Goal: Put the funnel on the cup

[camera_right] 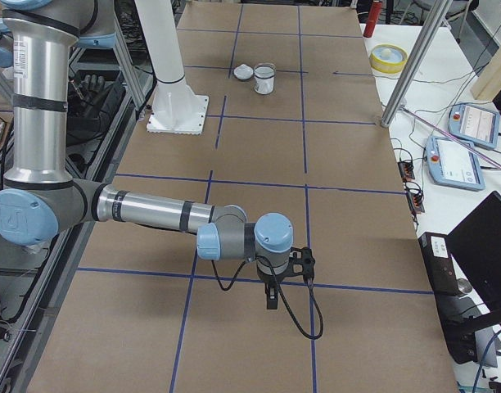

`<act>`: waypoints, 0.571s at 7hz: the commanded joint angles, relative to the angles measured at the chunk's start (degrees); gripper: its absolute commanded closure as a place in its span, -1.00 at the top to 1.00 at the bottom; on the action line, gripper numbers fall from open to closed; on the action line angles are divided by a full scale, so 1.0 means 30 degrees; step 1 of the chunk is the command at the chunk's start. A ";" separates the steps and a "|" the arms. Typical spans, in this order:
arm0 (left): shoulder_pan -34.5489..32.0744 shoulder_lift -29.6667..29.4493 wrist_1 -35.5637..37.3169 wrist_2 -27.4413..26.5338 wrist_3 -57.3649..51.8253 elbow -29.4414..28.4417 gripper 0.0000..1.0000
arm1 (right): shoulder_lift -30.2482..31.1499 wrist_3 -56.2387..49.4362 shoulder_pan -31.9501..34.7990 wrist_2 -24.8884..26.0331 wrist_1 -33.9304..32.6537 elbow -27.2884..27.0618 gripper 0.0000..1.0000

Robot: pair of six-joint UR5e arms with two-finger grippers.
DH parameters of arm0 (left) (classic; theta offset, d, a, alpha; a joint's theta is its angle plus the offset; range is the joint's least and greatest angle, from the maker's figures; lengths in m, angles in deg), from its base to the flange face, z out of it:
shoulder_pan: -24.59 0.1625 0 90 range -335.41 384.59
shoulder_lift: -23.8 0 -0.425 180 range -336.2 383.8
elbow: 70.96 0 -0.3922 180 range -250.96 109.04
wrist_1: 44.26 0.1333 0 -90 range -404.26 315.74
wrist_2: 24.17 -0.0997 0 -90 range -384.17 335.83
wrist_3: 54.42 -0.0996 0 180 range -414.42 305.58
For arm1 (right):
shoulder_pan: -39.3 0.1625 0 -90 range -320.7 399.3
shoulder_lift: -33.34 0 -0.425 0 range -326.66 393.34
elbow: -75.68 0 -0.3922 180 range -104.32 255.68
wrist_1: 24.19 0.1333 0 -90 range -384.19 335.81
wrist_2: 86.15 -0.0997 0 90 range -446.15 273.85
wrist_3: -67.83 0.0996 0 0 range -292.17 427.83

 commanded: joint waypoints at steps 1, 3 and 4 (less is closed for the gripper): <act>-0.0001 0.0157 0.0003 -0.0023 0.0001 -0.0006 1.00 | 0.0000 0.0000 0.0000 0.0000 0.0000 0.0000 1.00; -0.0031 0.0187 0.0003 -0.0023 -0.0029 0.0052 1.00 | 0.0000 0.0000 0.0000 0.0000 0.0000 0.0000 1.00; -0.0031 0.0187 0.0032 -0.0023 -0.0029 0.0081 1.00 | 0.0000 0.0000 0.0000 0.0000 0.0000 0.0000 1.00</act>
